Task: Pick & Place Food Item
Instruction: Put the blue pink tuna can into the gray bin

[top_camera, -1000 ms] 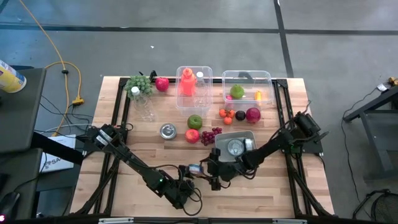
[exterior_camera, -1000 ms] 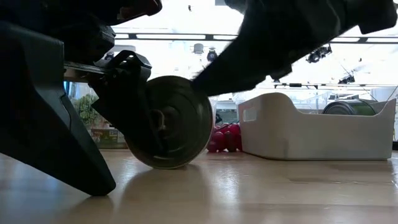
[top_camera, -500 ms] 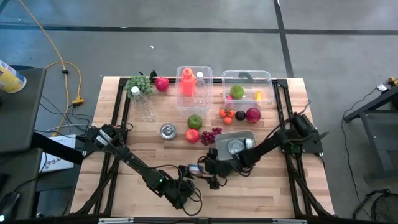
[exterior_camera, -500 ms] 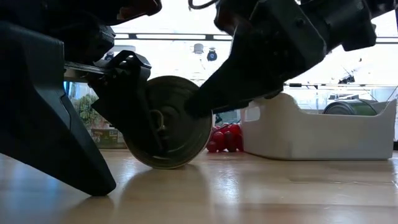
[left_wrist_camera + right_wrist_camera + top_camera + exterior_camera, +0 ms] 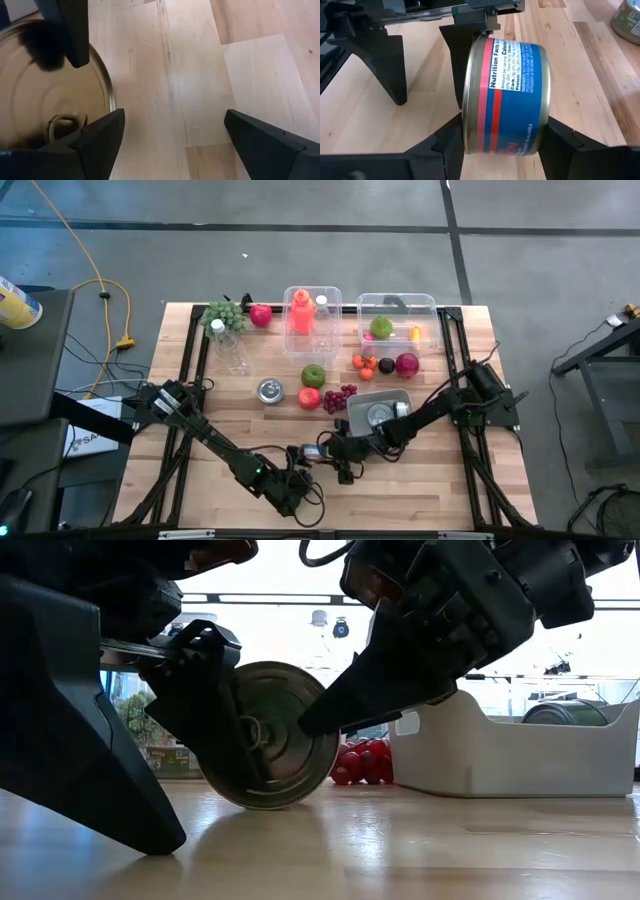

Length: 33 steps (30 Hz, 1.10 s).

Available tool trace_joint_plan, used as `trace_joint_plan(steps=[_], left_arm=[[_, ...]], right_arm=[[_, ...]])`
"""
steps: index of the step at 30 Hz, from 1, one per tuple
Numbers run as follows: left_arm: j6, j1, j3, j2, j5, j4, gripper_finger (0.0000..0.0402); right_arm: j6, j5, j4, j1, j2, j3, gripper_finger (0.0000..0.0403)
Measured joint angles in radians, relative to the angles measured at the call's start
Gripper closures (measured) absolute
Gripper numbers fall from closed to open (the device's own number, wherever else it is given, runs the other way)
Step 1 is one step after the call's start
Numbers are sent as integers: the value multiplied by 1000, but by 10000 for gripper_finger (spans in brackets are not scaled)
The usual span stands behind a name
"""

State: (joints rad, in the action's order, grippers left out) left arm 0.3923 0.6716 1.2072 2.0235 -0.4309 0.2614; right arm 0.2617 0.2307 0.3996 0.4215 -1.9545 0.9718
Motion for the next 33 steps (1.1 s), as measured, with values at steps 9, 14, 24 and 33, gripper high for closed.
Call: trace_joint_plan(steps=[9,14,24,33], left_arm=[[-2,0,0,-3,-9,-1,60],[-2,0,0,-13,-15,-12,60],[-3,23,0,-19,-77,-54,60],[-20,52,0,-24,-167,-59,60]], right_arm=[[-2,8,0,1,0,0,226],[-28,61,-14,6,19,-1,226],[-65,276,-89,24,75,-1,226],[-101,449,-285,92,223,72,226]])
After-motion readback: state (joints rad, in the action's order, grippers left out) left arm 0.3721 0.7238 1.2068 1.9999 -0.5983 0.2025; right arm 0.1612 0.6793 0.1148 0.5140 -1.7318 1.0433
